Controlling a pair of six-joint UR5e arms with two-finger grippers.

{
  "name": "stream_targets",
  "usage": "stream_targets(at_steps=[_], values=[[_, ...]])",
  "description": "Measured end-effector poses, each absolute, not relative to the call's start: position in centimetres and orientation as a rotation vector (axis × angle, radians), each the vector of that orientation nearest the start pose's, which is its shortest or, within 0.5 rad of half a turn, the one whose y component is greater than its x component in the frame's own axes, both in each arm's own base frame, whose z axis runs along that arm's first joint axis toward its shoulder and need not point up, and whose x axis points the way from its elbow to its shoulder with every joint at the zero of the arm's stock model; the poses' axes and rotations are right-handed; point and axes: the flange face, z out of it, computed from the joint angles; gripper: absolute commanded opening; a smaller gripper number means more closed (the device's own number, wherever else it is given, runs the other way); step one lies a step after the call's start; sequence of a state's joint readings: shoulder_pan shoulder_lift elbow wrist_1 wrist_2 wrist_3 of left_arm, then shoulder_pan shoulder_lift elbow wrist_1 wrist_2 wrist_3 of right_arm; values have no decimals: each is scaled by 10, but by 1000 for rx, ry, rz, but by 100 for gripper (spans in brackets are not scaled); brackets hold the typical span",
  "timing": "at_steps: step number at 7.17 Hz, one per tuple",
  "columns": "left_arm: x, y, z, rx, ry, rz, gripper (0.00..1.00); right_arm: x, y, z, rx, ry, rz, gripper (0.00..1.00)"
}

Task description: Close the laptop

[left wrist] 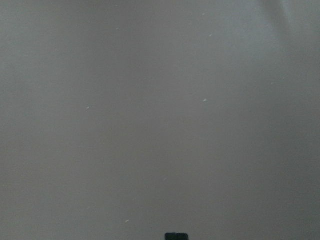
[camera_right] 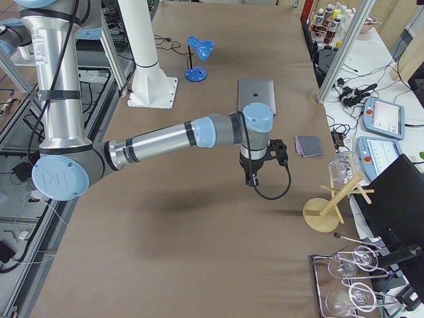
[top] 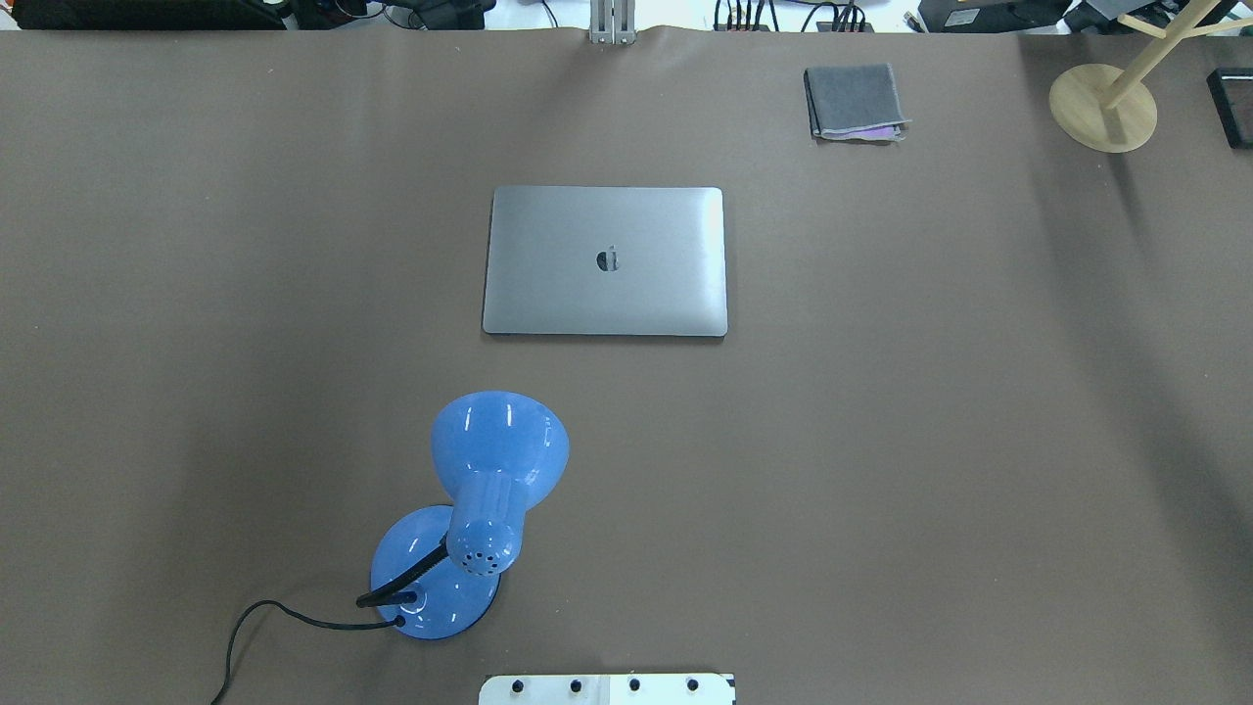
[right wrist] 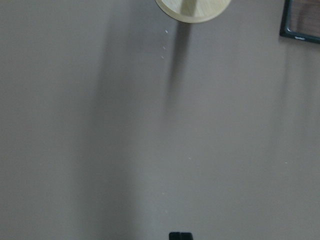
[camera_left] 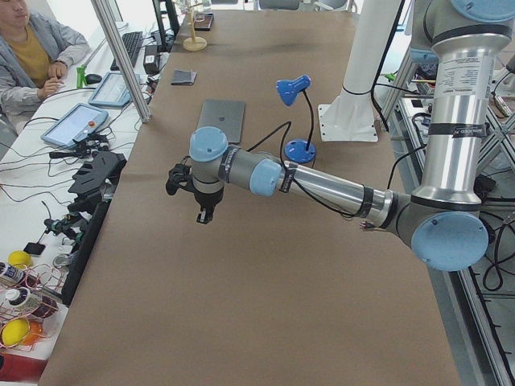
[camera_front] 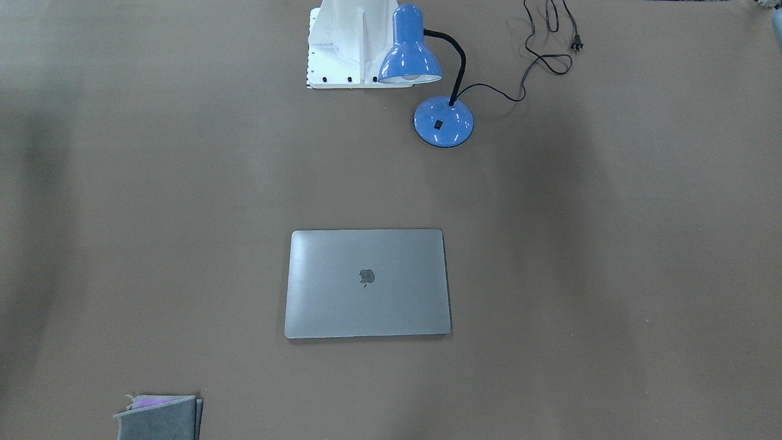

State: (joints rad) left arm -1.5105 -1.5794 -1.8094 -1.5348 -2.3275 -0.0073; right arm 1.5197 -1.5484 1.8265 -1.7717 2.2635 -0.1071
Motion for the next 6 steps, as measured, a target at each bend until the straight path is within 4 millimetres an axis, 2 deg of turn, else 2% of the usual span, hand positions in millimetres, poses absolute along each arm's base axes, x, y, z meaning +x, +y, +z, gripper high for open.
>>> stream_targets(at_steps=[1, 2, 4, 6], values=[[-57, -482, 568, 128, 728, 164, 98, 56, -483, 569, 61, -666, -207, 100], [-76, -469, 584, 106, 707, 175, 98, 61, -476, 578, 40, -658, -213, 100], [-95, -461, 592, 89, 703, 152, 98, 63, -470, 585, 21, -660, -213, 100], [-98, -459, 593, 80, 704, 137, 98, 63, -466, 589, 13, -675, -210, 100]])
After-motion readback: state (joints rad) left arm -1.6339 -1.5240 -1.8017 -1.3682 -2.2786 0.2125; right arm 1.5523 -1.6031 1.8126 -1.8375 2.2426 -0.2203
